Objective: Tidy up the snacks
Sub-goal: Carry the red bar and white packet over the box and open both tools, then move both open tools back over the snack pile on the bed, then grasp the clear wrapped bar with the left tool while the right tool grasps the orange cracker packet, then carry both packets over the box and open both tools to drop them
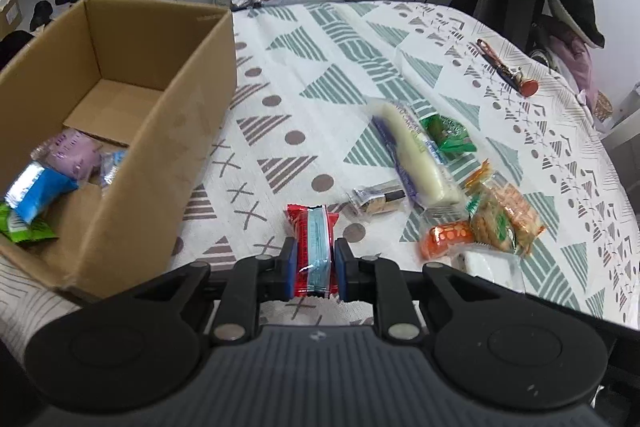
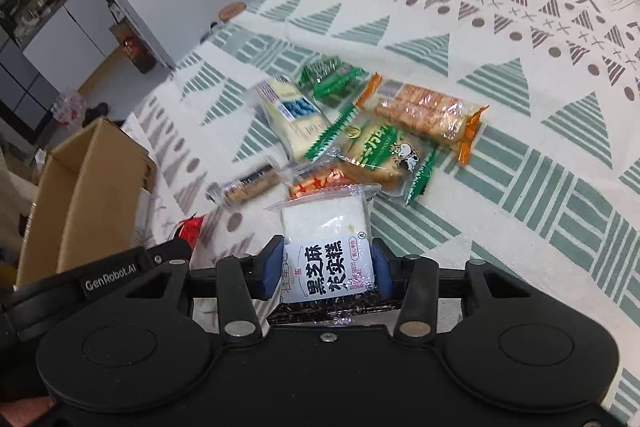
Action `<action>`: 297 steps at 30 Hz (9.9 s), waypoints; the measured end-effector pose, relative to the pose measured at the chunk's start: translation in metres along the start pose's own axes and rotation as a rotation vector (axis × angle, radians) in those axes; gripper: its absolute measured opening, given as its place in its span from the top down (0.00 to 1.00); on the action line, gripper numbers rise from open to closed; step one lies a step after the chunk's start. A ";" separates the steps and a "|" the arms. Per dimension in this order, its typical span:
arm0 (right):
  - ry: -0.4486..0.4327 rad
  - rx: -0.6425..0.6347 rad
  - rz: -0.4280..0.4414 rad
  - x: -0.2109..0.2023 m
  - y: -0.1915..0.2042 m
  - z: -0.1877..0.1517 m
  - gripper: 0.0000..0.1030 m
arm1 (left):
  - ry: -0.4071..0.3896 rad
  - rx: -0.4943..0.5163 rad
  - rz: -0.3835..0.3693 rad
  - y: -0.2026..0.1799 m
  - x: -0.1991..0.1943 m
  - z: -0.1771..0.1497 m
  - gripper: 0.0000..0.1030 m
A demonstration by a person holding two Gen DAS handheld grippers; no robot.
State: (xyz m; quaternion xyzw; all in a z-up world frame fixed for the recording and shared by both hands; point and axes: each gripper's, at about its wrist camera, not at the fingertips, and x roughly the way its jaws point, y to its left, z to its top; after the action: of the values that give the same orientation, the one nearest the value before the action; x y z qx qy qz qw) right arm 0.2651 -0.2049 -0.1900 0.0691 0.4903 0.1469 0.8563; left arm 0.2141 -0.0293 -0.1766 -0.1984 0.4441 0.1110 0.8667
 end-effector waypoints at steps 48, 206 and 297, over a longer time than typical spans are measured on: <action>-0.287 -0.102 0.242 -0.082 0.113 0.001 0.57 | -0.253 -0.075 0.036 0.101 -0.144 0.047 0.82; -0.023 -0.056 -0.012 0.029 -0.074 0.066 0.68 | 0.002 0.128 0.002 -0.039 0.029 0.019 0.81; -0.183 -0.143 0.387 -0.005 0.185 -0.001 0.39 | -0.165 -0.154 0.101 0.172 -0.091 0.090 0.37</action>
State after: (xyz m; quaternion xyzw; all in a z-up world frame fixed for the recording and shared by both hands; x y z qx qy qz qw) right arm 0.2283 -0.0309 -0.1379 0.1141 0.3763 0.3362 0.8558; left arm 0.1633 0.1629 -0.0973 -0.2318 0.3709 0.2043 0.8758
